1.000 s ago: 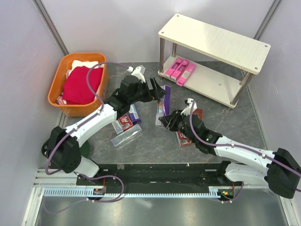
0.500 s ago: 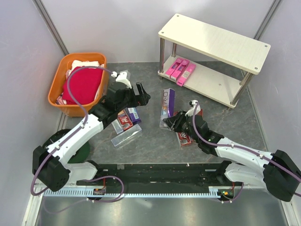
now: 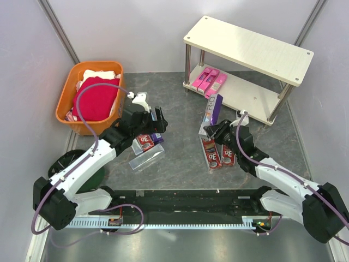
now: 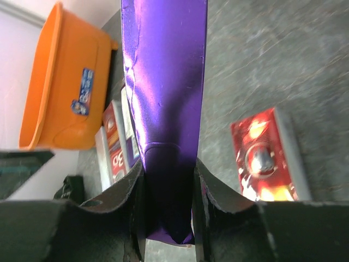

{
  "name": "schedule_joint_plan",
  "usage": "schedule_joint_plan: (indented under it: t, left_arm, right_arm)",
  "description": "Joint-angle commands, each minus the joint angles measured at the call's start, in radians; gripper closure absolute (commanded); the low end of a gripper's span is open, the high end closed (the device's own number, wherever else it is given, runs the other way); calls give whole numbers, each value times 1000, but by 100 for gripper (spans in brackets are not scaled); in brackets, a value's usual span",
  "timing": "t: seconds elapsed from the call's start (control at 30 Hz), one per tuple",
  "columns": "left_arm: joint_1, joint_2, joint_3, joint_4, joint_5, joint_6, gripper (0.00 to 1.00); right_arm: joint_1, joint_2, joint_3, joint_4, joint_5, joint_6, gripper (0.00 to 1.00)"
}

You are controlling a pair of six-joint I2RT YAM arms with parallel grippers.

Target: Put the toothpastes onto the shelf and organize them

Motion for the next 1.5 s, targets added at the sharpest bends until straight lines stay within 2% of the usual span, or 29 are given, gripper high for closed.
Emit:
schedule_joint_plan:
  t: [0.0, 0.17, 0.57, 0.83, 1.07, 1.27, 1.47]
  left_arm:
    - [6, -22, -24, -5, -11, 77, 0]
    - [6, -8, -36, -3, 6, 88, 0]
    - [5, -6, -91, 5, 38, 91, 0]
    - [6, -5, -111, 17, 59, 86, 0]
    - [6, 7, -125, 29, 62, 88, 0]
    - [6, 30, -131, 35, 65, 88, 0]
    - [6, 44, -137, 43, 84, 82, 0]
  right_arm:
    - [-59, 44, 105, 42, 16, -39, 78]
    - [-129, 172, 185, 92, 9, -22, 78]
    - [-290, 456, 272, 334, -97, 99, 78]
    - [-333, 607, 349, 388, -113, 116, 76]
    - [-384, 673, 415, 394, -154, 108, 74]
    - [-407, 707, 450, 376, -151, 102, 69]
    - [-421, 759, 475, 359, -134, 99, 56]
